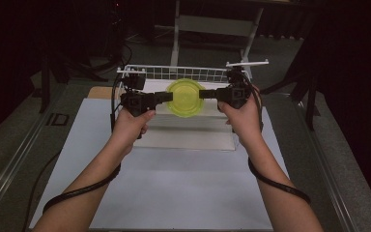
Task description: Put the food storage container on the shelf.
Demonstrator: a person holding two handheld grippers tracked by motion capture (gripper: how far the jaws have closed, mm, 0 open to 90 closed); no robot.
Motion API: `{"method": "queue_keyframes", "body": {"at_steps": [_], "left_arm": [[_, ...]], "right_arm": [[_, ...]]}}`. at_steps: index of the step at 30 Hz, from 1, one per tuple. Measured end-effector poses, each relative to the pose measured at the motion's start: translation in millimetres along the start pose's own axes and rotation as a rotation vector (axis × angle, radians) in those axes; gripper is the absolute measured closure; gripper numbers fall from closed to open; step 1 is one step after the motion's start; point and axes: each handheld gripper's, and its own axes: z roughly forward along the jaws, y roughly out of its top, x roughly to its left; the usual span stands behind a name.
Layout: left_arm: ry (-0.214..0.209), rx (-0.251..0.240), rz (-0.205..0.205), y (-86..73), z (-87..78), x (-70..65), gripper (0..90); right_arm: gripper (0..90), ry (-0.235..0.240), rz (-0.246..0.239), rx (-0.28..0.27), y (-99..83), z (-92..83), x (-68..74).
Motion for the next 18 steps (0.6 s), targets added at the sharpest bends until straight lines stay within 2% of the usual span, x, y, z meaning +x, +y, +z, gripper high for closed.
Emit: {"method": "queue_keyframes", "body": {"at_steps": [2, 4, 6, 8, 10, 12, 16, 18], "left_arm": [[0.017, 0.006, 0.001, 1.8, 1.8, 1.8, 68.4], [0.008, -0.002, -0.018, 3.5, 3.0, 4.1, 68.4], [0.015, -0.007, -0.014, 5.4, 3.8, 4.4, 68.4], [0.016, -0.007, -0.016, 6.7, 5.2, 4.1, 68.3], [0.025, -0.003, -0.022, 8.0, 6.8, 4.8, 68.3], [0.045, -0.009, -0.042, 9.1, 7.8, 7.6, 64.6], [0.051, -0.028, -0.076, 12.4, 9.3, 14.9, 61.5], [0.05, -0.027, -0.06, 13.9, 9.9, 13.2, 61.3]], "right_arm": [[80.0, -0.003, 0.019, 0.023, 3.7, 1.6, -2.8], [78.9, -0.008, 0.042, 0.033, 7.5, 3.1, -6.6], [72.2, -0.02, 0.044, 0.056, 11.4, 6.5, -9.6], [73.8, -0.038, 0.039, 0.054, 14.2, 8.3, -10.7], [72.6, -0.038, 0.055, 0.047, 16.1, 9.8, -12.0], [70.9, -0.038, 0.066, 0.044, 17.3, 11.7, -13.9], [68.3, -0.018, 0.122, 0.024, 18.5, 14.5, -20.2], [68.4, -0.015, 0.135, 0.029, 19.5, 16.3, -22.9]]}}
